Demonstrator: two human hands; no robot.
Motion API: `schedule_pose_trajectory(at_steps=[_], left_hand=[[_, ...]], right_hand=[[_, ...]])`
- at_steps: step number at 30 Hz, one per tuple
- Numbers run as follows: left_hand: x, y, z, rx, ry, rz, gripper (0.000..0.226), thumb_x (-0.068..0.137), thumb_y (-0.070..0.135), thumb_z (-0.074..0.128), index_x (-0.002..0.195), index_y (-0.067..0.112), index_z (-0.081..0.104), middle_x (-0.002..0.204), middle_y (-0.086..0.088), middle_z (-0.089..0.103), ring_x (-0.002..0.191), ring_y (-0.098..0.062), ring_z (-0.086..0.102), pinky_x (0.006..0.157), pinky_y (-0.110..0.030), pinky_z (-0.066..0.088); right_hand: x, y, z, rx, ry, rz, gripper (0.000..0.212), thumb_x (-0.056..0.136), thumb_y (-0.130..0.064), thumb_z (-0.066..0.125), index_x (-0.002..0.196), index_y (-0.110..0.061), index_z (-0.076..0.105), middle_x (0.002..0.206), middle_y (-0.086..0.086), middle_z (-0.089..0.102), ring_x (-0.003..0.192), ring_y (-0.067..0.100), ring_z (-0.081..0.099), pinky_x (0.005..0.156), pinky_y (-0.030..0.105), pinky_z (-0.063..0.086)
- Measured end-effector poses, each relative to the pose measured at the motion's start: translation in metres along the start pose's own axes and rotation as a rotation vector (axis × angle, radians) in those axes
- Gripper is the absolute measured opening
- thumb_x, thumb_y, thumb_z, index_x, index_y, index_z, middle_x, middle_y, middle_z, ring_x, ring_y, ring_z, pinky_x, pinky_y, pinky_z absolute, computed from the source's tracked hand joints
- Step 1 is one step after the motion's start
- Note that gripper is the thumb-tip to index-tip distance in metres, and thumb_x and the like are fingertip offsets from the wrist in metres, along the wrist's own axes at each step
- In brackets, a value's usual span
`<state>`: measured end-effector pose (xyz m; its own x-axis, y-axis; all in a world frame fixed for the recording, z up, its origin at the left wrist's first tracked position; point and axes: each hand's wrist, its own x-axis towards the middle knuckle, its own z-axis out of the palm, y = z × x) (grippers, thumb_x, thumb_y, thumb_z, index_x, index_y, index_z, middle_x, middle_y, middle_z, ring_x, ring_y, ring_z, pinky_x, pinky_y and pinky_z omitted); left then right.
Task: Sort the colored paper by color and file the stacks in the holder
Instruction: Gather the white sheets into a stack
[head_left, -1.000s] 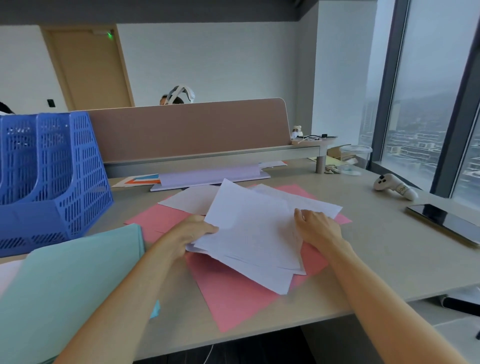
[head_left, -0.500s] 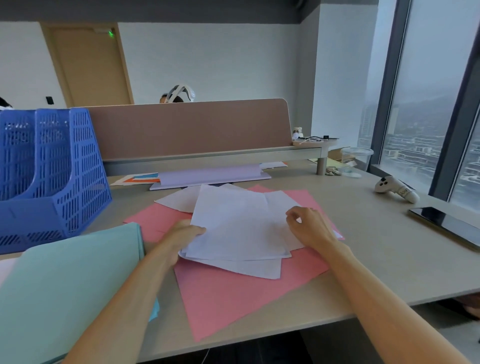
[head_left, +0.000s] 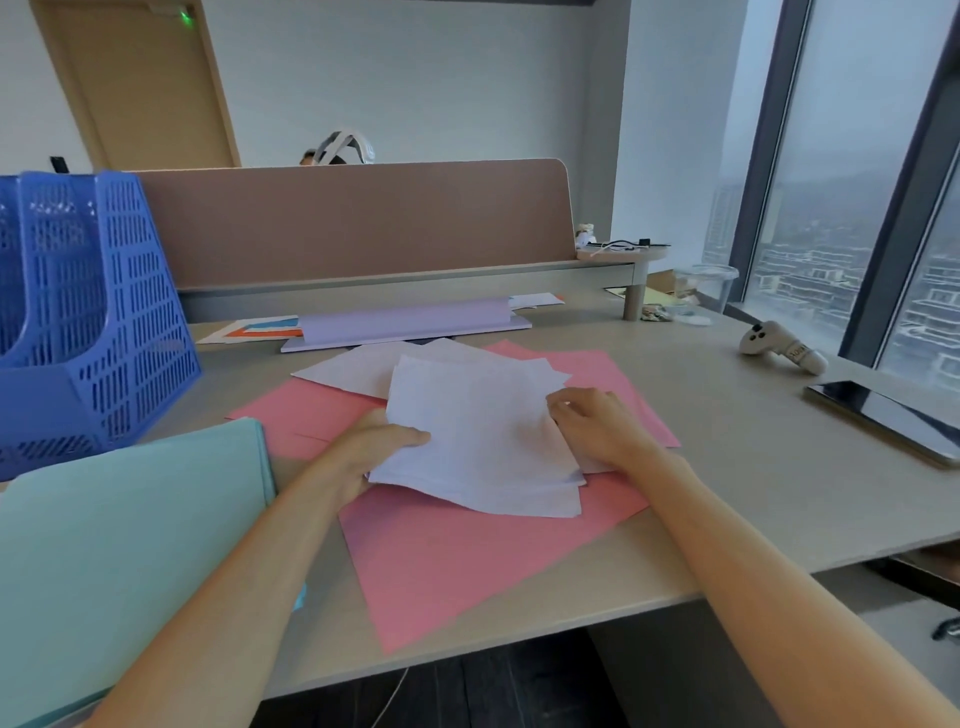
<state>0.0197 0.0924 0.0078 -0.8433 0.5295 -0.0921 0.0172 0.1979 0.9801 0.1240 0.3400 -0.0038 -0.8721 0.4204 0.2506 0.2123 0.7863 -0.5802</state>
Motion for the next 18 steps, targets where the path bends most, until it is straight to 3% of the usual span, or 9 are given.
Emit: schedule_pose_trajectory(at_steps=[2, 5, 8, 9, 11, 13, 14, 16, 18], left_hand=[[0.001, 0.0, 0.0, 0.064, 0.019, 0.072, 0.037, 0.087, 0.003, 0.064, 0.122, 0.014, 0.058, 0.112, -0.002, 0.069, 0.092, -0.012, 0.068, 0.07, -0.023, 0.053], [0.001, 0.002, 0.001, 0.062, 0.072, 0.19, 0.049, 0.086, 0.006, 0.066, 0.13, 0.02, 0.05, 0.121, 0.007, 0.064, 0.108, -0.009, 0.061, 0.081, -0.024, 0.049], [-0.003, 0.006, 0.0, -0.023, 0.1, 0.235, 0.047, 0.085, 0.009, 0.069, 0.126, 0.026, 0.051, 0.118, 0.014, 0.064, 0.108, -0.005, 0.061, 0.084, -0.024, 0.048], [-0.003, 0.006, 0.0, -0.034, 0.095, 0.241, 0.048, 0.085, 0.01, 0.069, 0.125, 0.027, 0.051, 0.117, 0.015, 0.064, 0.108, -0.004, 0.061, 0.084, -0.024, 0.048], [-0.001, 0.005, -0.003, -0.047, 0.073, 0.221, 0.049, 0.084, 0.013, 0.071, 0.127, 0.028, 0.052, 0.118, 0.014, 0.065, 0.108, -0.005, 0.061, 0.083, -0.023, 0.048], [-0.001, 0.002, -0.005, -0.024, 0.032, 0.162, 0.049, 0.082, 0.017, 0.072, 0.127, 0.027, 0.054, 0.116, 0.013, 0.067, 0.106, -0.006, 0.064, 0.08, -0.023, 0.049], [-0.001, 0.001, -0.004, -0.009, -0.013, 0.132, 0.051, 0.081, 0.019, 0.074, 0.127, 0.024, 0.054, 0.116, 0.011, 0.068, 0.105, -0.008, 0.065, 0.08, -0.024, 0.049], [-0.003, 0.0, 0.003, 0.007, -0.124, 0.068, 0.05, 0.081, 0.022, 0.073, 0.128, 0.019, 0.054, 0.115, 0.006, 0.07, 0.103, -0.012, 0.067, 0.078, -0.023, 0.051], [-0.007, 0.003, 0.01, 0.047, -0.157, -0.002, 0.04, 0.087, 0.031, 0.068, 0.123, 0.018, 0.056, 0.101, 0.005, 0.073, 0.086, -0.011, 0.071, 0.064, -0.02, 0.052]], right_hand=[[0.003, 0.002, 0.0, 0.022, 0.057, 0.05, 0.032, 0.094, -0.037, 0.045, 0.116, -0.026, 0.066, 0.111, -0.001, 0.07, 0.108, 0.025, 0.058, 0.086, 0.032, 0.044], [0.004, 0.005, -0.003, -0.004, 0.088, 0.177, 0.056, 0.094, -0.049, 0.046, 0.137, -0.015, 0.049, 0.135, 0.008, 0.056, 0.125, 0.028, 0.05, 0.096, 0.036, 0.04], [0.005, 0.006, -0.006, 0.294, 0.039, 0.237, 0.076, 0.071, -0.076, 0.052, 0.122, -0.02, 0.049, 0.122, -0.003, 0.055, 0.113, 0.021, 0.054, 0.092, 0.036, 0.043], [0.008, 0.009, -0.004, 0.435, 0.054, 0.221, 0.09, 0.061, -0.08, 0.057, 0.126, -0.018, 0.051, 0.126, -0.004, 0.058, 0.112, 0.018, 0.057, 0.095, 0.039, 0.046], [0.008, 0.005, -0.005, 0.679, 0.092, 0.226, 0.098, 0.058, -0.071, 0.072, 0.136, -0.018, 0.045, 0.131, -0.003, 0.057, 0.114, 0.02, 0.059, 0.097, 0.044, 0.049], [0.004, -0.003, -0.01, 0.848, 0.087, 0.253, 0.08, 0.075, -0.042, 0.079, 0.136, -0.008, 0.04, 0.122, -0.005, 0.055, 0.112, 0.023, 0.06, 0.094, 0.041, 0.05], [0.006, -0.001, -0.01, 0.904, 0.061, 0.276, 0.06, 0.08, -0.029, 0.077, 0.123, -0.002, 0.046, 0.115, -0.002, 0.061, 0.105, 0.024, 0.064, 0.089, 0.039, 0.053], [0.003, 0.0, -0.012, 0.961, -0.063, 0.318, 0.045, 0.083, -0.018, 0.074, 0.119, 0.003, 0.057, 0.107, 0.01, 0.071, 0.095, 0.029, 0.07, 0.08, 0.041, 0.058], [0.002, 0.001, -0.012, 0.948, -0.137, 0.37, 0.034, 0.086, -0.008, 0.069, 0.116, 0.005, 0.061, 0.107, 0.02, 0.07, 0.09, 0.033, 0.07, 0.07, 0.042, 0.06]])
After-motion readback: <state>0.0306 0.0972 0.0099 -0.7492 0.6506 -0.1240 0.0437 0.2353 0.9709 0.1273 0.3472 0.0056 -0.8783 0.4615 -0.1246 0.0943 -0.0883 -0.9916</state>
